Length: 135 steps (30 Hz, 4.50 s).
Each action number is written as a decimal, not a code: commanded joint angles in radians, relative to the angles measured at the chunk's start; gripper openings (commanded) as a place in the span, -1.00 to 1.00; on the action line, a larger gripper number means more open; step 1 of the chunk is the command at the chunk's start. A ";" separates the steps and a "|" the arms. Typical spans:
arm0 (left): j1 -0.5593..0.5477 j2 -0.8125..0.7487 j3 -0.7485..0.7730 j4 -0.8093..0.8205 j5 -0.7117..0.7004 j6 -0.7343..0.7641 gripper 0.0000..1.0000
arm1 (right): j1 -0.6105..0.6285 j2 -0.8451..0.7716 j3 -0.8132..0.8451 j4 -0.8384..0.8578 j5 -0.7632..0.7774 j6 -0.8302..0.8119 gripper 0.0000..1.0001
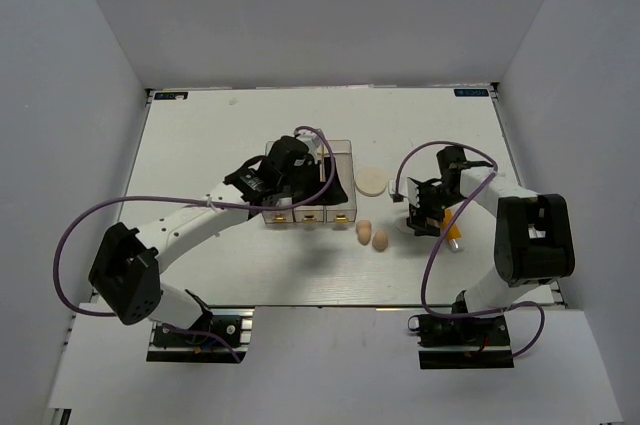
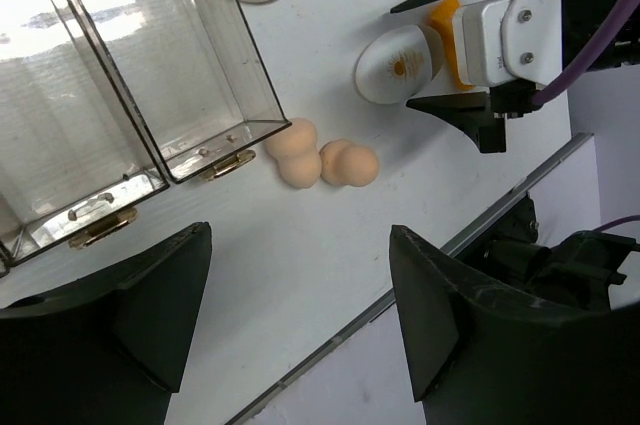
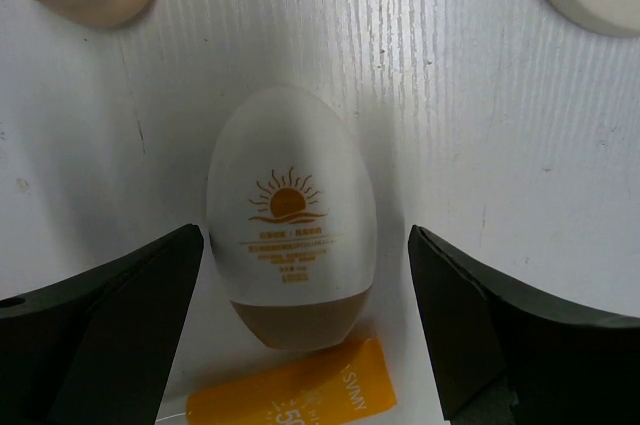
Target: Organize the makeup
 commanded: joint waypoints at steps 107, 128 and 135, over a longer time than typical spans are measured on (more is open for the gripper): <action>0.014 -0.428 -0.254 0.088 -0.271 -0.075 0.64 | 0.070 -0.237 0.096 0.088 0.299 0.985 0.08; 0.015 -0.428 -0.307 0.126 -0.252 -0.077 0.67 | -0.166 -0.178 -0.082 -0.010 0.387 0.957 0.40; 0.015 -0.426 -0.296 0.108 -0.269 -0.077 0.68 | -0.176 -0.090 -0.094 0.049 0.334 0.979 0.33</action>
